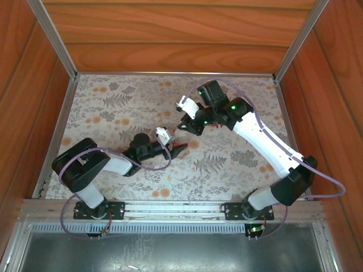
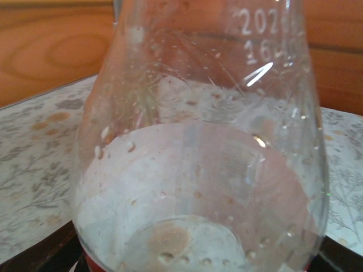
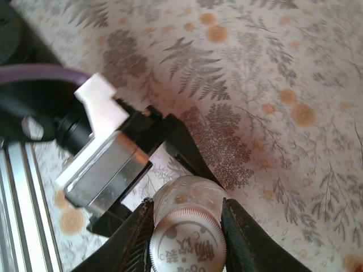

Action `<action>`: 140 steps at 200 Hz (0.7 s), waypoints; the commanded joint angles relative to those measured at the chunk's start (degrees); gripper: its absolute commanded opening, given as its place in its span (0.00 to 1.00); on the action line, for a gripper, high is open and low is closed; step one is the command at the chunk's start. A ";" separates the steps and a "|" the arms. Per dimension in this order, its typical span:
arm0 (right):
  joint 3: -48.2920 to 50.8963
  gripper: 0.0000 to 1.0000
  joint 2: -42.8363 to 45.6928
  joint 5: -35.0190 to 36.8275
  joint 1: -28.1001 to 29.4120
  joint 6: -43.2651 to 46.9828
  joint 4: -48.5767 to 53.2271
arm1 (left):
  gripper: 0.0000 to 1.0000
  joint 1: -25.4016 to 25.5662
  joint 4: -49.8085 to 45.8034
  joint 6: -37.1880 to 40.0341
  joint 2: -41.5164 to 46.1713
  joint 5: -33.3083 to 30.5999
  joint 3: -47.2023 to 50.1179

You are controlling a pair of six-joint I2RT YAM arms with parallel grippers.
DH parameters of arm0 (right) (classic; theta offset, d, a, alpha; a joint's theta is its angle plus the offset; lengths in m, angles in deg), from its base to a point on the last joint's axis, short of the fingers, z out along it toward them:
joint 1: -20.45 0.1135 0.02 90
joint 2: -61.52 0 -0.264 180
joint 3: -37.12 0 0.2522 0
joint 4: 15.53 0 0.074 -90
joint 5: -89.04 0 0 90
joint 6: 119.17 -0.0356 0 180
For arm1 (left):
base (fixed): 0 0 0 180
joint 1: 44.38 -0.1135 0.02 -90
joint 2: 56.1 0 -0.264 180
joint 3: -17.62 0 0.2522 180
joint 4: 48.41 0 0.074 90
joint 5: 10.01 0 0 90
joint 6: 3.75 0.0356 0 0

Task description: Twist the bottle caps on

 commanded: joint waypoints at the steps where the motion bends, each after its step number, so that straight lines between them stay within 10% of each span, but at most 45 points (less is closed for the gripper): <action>1: 2.15 0.21 1.57 5.77 2.18 -21.68 0.66 | 0.69 -0.62 -5.91 -1.08 1.70 -12.81 1.71; 77: 2.63 0.25 3.95 21.70 6.82 -38.92 2.03 | 0.69 0.07 -9.58 0.50 4.25 -12.89 2.25; 140: 9.17 0.67 10.19 13.36 6.85 -28.04 -11.95 | 0.69 -0.18 -12.20 -0.26 3.46 -6.01 1.22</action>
